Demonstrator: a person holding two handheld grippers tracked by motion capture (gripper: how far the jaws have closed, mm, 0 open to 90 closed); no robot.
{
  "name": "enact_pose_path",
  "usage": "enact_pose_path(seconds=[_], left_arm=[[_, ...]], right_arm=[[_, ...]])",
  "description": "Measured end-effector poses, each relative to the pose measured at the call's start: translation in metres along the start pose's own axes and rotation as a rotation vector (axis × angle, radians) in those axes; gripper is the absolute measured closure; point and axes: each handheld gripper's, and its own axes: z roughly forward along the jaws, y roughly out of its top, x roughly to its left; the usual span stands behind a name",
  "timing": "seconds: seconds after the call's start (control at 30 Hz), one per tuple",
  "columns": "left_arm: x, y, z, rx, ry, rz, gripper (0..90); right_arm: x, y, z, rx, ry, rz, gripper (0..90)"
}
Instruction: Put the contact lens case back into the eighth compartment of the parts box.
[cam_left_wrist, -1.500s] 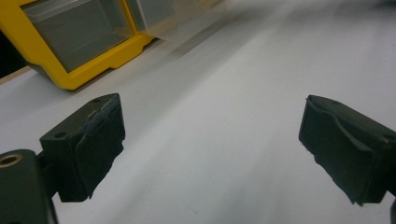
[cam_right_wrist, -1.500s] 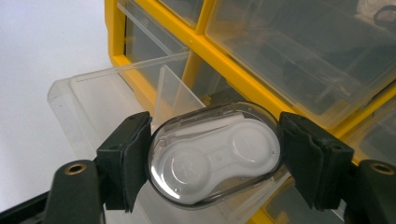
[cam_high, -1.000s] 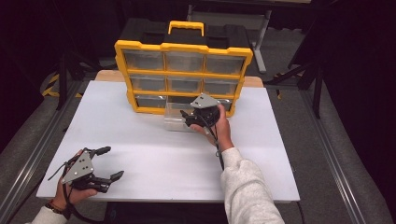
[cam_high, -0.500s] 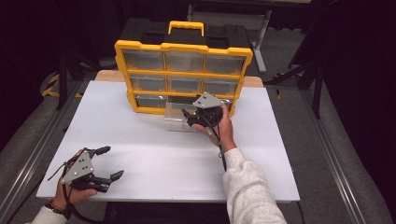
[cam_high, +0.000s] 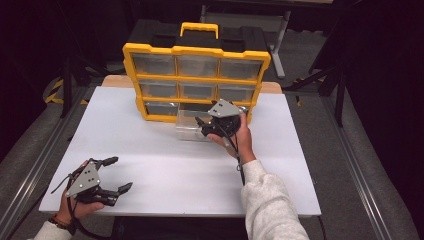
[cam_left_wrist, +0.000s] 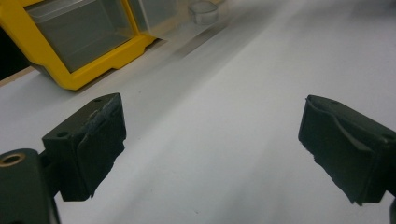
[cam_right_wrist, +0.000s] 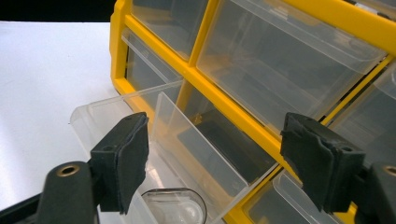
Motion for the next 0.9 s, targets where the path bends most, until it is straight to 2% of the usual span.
enact_pose_path(seconds=[0.27, 0.9], left_arm=[[0.000, 0.000, 0.000, 0.002, 0.001, 0.000, 8.8], [0.000, 0.000, 0.000, 0.001, 0.005, -0.001, 8.5]], right_arm=[[0.001, 0.001, -0.005, -0.013, 0.022, 0.013, 23.4], [0.003, 0.001, -0.016, -0.026, 0.013, -0.006, 21.3]])
